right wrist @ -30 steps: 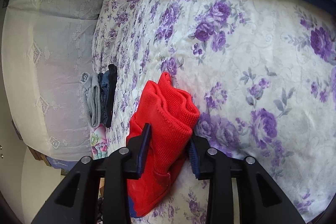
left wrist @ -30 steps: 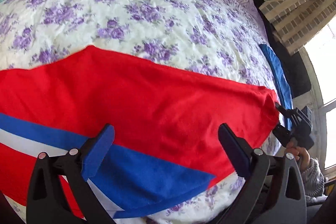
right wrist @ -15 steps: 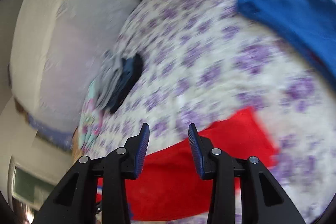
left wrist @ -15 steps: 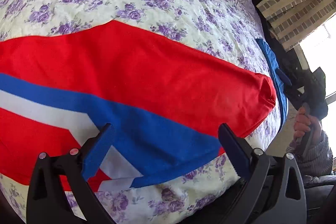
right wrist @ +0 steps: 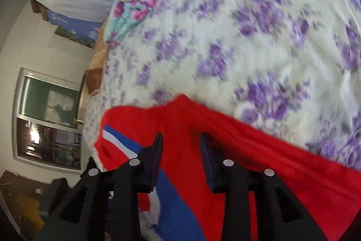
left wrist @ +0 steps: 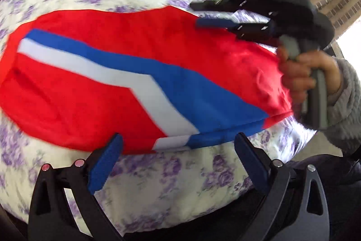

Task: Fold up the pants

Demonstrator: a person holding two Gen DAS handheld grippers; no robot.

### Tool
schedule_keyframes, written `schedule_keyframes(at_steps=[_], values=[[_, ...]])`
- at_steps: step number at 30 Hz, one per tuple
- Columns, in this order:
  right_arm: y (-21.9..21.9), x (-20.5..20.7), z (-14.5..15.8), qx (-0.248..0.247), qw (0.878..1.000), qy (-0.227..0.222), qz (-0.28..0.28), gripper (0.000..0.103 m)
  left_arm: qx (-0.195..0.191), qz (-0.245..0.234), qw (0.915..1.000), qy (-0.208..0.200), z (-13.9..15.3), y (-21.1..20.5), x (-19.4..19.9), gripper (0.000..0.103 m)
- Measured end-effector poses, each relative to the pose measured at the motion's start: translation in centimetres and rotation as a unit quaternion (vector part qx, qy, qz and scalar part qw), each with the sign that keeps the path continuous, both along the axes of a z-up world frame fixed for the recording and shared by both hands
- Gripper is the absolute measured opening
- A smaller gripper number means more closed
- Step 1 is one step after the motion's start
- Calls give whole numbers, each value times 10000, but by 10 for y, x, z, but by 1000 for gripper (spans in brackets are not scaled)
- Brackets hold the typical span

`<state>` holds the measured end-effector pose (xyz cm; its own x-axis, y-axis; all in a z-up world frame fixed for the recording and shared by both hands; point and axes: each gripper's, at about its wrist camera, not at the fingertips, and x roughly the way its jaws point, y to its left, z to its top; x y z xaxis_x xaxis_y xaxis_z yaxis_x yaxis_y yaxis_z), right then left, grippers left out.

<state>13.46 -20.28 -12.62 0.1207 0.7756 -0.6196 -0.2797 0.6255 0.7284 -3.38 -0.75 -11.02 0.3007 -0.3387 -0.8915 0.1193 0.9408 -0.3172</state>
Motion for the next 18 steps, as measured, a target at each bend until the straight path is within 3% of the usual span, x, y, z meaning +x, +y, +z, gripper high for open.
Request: schedule_keyframes(at_steps=[2,4,6,9,14,18], values=[[10,15,13,-217,9987,-274,368,38,-104,311,9995,14,-1,15,-4,97],[16,35,2,-359,9980,-4,523,37,-195,505,9985,60,-4,24,-6,97],[19,48,-12,-476,9968,331,555,28,-228,592,9980,37,-3,28,-8,97],[36,44,-15,-1126,9889,-34,964,20,-155,498,9986,-59,3,24,-11,97],[45,37,-16,-1246,9843,-288,1215,20,-156,399,9990,131,-5,20,-5,97],[51,33,-7,-1370,9782,-695,1396,13,-199,463,9985,231,-10,21,-4,97]])
